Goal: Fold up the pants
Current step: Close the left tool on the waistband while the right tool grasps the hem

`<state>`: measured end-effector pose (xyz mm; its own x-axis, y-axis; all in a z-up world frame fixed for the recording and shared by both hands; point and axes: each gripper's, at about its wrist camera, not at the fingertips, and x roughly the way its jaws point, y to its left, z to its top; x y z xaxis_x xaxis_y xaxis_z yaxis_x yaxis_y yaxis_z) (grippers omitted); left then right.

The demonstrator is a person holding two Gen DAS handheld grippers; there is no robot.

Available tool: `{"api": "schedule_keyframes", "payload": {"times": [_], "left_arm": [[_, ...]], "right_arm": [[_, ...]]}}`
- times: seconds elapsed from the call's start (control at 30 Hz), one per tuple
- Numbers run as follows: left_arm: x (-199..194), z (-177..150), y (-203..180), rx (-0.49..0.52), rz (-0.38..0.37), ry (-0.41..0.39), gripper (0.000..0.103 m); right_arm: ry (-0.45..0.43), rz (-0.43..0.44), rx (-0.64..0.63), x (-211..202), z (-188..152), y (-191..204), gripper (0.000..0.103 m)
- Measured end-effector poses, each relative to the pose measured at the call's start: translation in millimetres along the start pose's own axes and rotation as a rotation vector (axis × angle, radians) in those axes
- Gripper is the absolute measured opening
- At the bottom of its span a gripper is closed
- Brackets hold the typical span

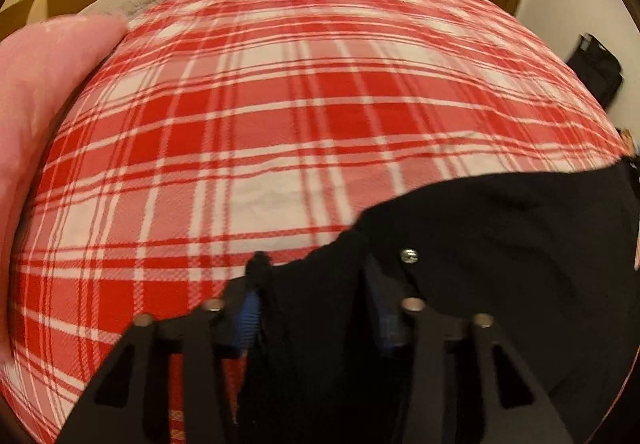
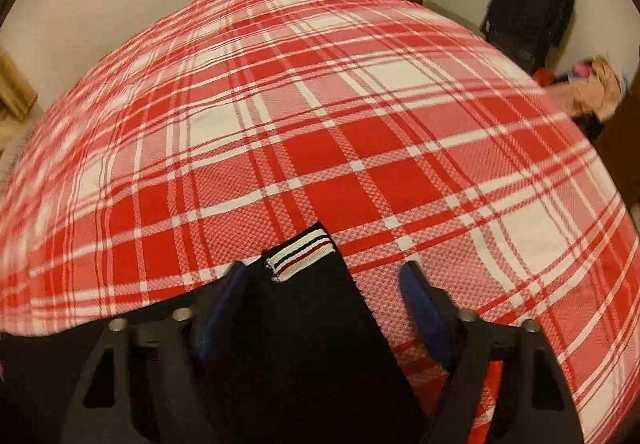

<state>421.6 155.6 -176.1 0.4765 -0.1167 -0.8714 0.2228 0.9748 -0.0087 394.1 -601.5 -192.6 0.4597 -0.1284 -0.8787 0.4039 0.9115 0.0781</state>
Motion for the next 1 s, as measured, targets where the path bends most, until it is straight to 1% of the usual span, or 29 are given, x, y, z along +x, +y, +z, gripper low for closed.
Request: {"api": "schedule_keyframes", "payload": {"times": [0.03, 0.07, 0.13, 0.2, 0.27, 0.33, 0.4, 0.47, 0.5, 0.53, 0.6, 0.67, 0.7, 0.77, 0.8, 0.83, 0.87, 0.9, 1.0], "left_arm": [[-2, 0, -5, 0.035, 0.003, -0.011, 0.033], [-5, 0, -9, 0.050, 0.027, -0.024, 0.032], [-13, 1, -10, 0.041, 0.033, -0.052, 0.029], [-32, 1, -9, 0.028, 0.031, -0.120, 0.029], [-60, -3, -6, 0.006, -0.007, -0.199, 0.029], [-84, -10, -5, -0.008, -0.040, -0.260, 0.029], [-103, -21, -5, -0.005, -0.073, -0.293, 0.029], [-106, -26, -9, 0.031, -0.055, -0.297, 0.029], [-102, -25, -10, 0.030, -0.048, -0.285, 0.029], [-98, -24, -11, 0.017, -0.048, -0.277, 0.029], [-89, -21, -12, -0.003, -0.044, -0.270, 0.029], [-84, -20, -13, -0.016, -0.052, -0.272, 0.029], [-83, -21, -15, -0.013, -0.054, -0.270, 0.029], [-75, -19, -17, 0.001, -0.040, -0.255, 0.029], [-74, -22, -18, 0.000, -0.037, -0.246, 0.029], [-69, -21, -17, -0.002, -0.031, -0.232, 0.029], [-68, -22, -16, -0.004, -0.027, -0.224, 0.029], [-64, -20, -14, -0.008, -0.026, -0.217, 0.029], [-56, -19, -10, -0.018, -0.022, -0.194, 0.029]], "right_arm": [[-0.002, 0.016, -0.025, -2, -1, 2, 0.032], [-0.010, 0.048, -0.021, -8, -1, 2, 0.004], [-0.032, 0.032, -0.024, -19, -4, 1, 0.003], [-0.086, 0.049, -0.023, -41, -10, 0, 0.003], [-0.147, 0.089, -0.011, -70, -20, -8, 0.003], [-0.184, 0.105, -0.008, -98, -35, -16, 0.003], [-0.200, 0.106, -0.026, -116, -49, -20, 0.003], [-0.181, 0.070, -0.073, -119, -56, -20, 0.004], [-0.165, 0.068, -0.074, -116, -55, -23, 0.005], [-0.160, 0.079, -0.047, -113, -53, -26, 0.007], [-0.167, 0.074, -0.002, -110, -46, -30, 0.031], [-0.163, 0.052, -0.008, -106, -43, -29, 0.031], [-0.158, 0.067, -0.017, -102, -40, -27, 0.031], [-0.145, 0.059, -0.025, -94, -35, -27, 0.032], [-0.141, 0.070, -0.020, -90, -32, -28, 0.048], [-0.133, 0.097, -0.013, -86, -28, -30, 0.060], [-0.121, 0.123, -0.001, -79, -24, -32, 0.074], [-0.114, 0.124, -0.003, -73, -22, -31, 0.074], [-0.078, 0.068, -0.061, -52, -14, -22, 0.074]]}}
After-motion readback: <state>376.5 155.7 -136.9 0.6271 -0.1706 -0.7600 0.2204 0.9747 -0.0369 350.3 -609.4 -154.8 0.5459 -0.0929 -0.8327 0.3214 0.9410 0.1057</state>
